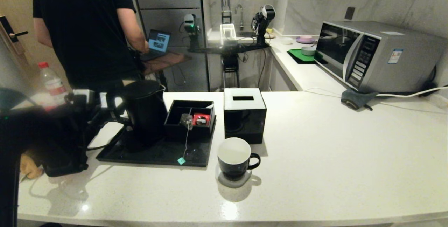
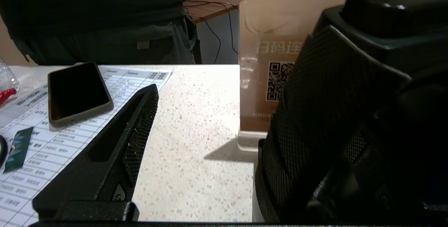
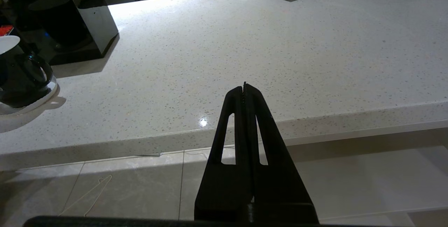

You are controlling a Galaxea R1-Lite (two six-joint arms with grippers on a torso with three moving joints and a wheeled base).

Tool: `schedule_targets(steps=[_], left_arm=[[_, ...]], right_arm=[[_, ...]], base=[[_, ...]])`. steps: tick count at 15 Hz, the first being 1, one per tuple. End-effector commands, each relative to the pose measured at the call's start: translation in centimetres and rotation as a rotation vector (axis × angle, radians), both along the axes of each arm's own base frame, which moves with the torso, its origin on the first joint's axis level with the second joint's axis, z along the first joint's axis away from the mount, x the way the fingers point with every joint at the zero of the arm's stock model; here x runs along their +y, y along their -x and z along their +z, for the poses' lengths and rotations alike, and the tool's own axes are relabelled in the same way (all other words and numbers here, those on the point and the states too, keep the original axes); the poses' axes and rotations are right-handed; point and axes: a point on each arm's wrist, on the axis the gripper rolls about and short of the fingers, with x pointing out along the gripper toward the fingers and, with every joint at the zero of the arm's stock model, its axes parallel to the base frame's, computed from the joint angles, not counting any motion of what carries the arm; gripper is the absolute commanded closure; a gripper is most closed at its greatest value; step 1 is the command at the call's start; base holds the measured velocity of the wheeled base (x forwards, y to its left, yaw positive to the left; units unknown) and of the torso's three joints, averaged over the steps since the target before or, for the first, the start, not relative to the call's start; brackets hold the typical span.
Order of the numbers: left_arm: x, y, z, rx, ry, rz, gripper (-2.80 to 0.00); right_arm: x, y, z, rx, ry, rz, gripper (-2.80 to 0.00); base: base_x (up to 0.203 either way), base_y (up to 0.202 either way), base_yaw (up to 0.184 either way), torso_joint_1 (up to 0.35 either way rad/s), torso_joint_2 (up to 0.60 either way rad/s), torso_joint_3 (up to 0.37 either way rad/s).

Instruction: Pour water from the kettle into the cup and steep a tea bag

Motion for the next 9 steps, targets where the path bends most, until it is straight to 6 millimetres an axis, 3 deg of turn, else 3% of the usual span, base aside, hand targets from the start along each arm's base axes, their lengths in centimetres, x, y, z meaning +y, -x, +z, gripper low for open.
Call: schedule_targets(steps=[1, 9], left_arm=[[-0.07, -0.20, 0.23, -0.047, -0.012, -0.004, -2.80], [-0.37, -0.83, 0.48, -0.069, -0.020, -0.014, -2.80]], right_arm=[[0.00, -0.01, 0.01, 0.001, 0.000, -0.001, 0.00], [0.00, -0.01, 0.01, 0.001, 0.000, -0.001, 0.00]], base=[[0.000, 0.000, 0.000, 0.000, 0.00, 0.000], [0.000, 0.000, 0.000, 0.000, 0.00, 0.000]])
